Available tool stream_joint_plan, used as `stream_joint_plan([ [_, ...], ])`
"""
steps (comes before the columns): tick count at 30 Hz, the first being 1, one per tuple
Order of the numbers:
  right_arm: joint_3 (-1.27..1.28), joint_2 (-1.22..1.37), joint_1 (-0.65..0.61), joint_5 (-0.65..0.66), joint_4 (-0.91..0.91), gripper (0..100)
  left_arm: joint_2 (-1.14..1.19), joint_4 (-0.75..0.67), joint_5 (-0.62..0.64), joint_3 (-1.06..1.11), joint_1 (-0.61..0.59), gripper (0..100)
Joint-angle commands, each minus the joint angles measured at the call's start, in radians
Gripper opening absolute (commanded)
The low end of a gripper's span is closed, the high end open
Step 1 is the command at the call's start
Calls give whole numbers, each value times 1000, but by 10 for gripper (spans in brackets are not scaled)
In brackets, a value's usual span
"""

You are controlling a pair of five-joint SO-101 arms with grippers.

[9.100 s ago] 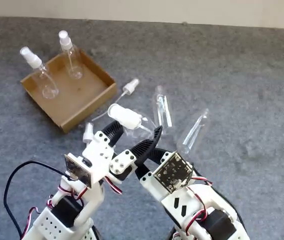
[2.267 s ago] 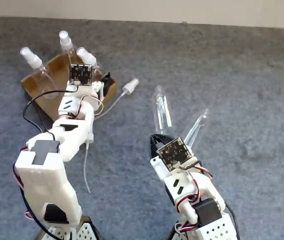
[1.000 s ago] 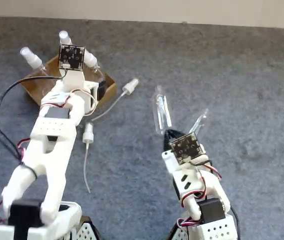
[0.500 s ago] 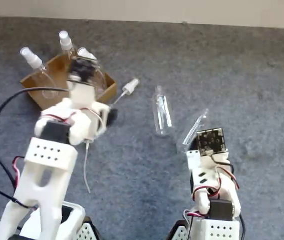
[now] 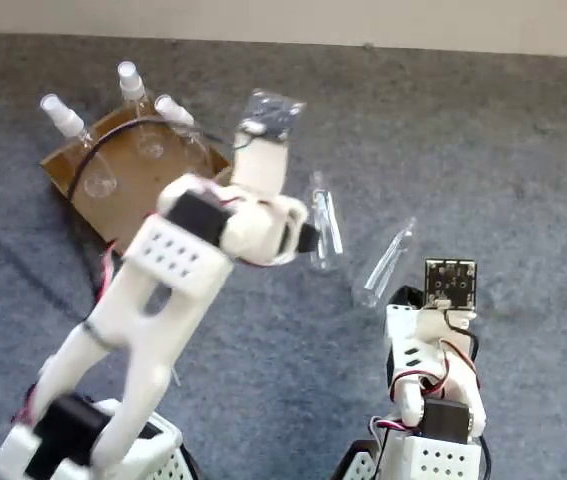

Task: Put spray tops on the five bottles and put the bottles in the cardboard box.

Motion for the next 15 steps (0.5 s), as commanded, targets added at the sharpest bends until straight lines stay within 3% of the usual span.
stream_joint_plan([
  [1,-21,-12,13,-12,1,5,200,86,80,-274,33,239],
  [8,10,-12,13,-9,-2,5,561,235,95,-656,33,239],
  [15,10,-12,8,-8,-2,5,903,253,180,-969,10,239],
])
